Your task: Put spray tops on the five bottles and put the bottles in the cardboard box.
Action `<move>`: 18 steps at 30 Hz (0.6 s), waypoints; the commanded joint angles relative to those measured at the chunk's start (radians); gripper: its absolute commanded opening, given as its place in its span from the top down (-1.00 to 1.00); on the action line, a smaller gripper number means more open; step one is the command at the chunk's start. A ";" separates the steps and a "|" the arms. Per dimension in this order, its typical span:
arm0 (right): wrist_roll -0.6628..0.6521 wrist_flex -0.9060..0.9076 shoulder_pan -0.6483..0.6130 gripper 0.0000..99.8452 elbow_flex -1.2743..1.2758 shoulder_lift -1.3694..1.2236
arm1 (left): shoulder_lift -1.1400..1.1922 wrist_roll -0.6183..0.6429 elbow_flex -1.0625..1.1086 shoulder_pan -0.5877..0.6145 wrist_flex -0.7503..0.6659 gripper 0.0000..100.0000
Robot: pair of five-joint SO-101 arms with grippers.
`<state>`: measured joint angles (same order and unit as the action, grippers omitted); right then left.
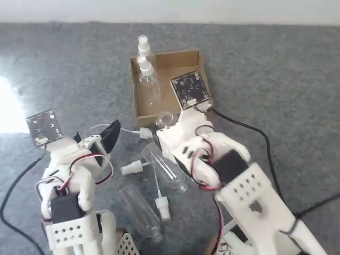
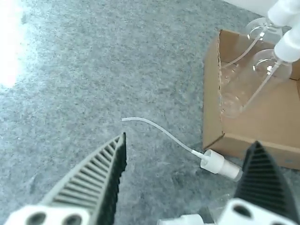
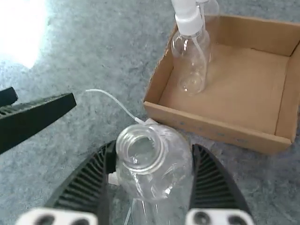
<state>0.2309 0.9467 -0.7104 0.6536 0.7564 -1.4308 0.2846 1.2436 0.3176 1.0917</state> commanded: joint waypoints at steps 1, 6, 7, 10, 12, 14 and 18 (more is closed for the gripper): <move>-0.018 0.101 0.016 0.85 -0.063 0.154 | -0.002 -0.028 -0.010 0.008 -0.006 0.27; -0.018 0.162 0.116 0.85 -0.003 0.203 | 0.000 -0.075 -0.038 0.009 0.026 0.34; -0.018 0.160 0.147 0.85 0.015 0.205 | 0.000 -0.078 -0.051 0.008 0.048 0.34; -0.018 0.160 0.214 0.85 0.058 0.208 | 0.000 -0.081 -0.090 0.003 0.104 0.34; -0.018 0.160 0.237 0.85 0.077 0.213 | 0.000 -0.089 -0.104 0.003 0.117 0.34; -0.018 0.160 0.245 0.85 0.084 0.208 | 0.000 -0.112 -0.107 0.003 0.118 0.34; -0.018 0.160 0.248 0.85 0.092 0.205 | 0.000 -0.158 -0.108 0.003 0.121 0.35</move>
<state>0.2294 1.1032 -0.4833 0.7534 0.9283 -1.4308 0.1726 1.1991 0.3222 1.2083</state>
